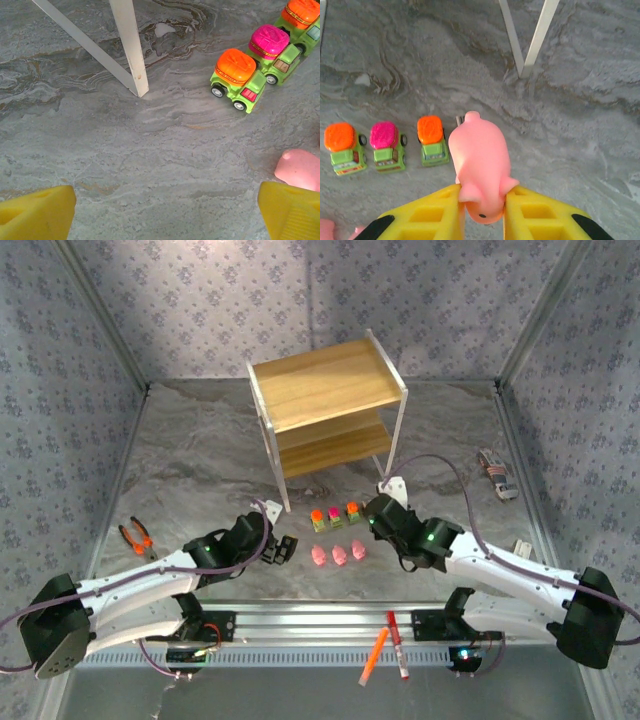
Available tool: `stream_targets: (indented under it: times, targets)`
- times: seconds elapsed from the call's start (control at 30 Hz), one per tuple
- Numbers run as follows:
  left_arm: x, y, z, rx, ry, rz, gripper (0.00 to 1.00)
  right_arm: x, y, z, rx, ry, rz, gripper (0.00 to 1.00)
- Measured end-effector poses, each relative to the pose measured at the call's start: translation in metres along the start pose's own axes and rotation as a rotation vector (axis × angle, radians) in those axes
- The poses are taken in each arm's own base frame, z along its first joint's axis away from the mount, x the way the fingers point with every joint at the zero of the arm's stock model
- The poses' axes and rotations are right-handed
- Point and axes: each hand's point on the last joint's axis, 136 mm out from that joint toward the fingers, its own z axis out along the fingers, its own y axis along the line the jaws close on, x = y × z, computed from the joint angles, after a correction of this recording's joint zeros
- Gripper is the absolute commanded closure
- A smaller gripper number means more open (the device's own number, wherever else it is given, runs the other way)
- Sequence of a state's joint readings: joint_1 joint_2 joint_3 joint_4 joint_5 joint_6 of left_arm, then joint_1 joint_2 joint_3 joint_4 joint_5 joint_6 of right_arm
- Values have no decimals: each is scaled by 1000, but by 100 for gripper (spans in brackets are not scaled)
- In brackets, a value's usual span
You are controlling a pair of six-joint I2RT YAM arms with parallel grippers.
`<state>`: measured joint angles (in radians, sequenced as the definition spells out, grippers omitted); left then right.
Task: Place and organize the plastic toys onto the shelf
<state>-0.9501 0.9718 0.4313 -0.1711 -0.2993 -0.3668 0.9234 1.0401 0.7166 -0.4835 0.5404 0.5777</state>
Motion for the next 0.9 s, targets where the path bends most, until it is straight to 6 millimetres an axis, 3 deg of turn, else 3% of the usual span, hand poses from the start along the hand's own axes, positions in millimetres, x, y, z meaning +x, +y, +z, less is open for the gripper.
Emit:
stream_targets:
  times: [0.53, 0.9]
  targets:
    - [0, 0, 0, 0, 0, 3, 6, -62, -3, 15, 82, -32, 57, 77]
    - [-2, 0, -2, 1, -11, -1, 6, -94, 0, 25, 106, -51, 98, 76]
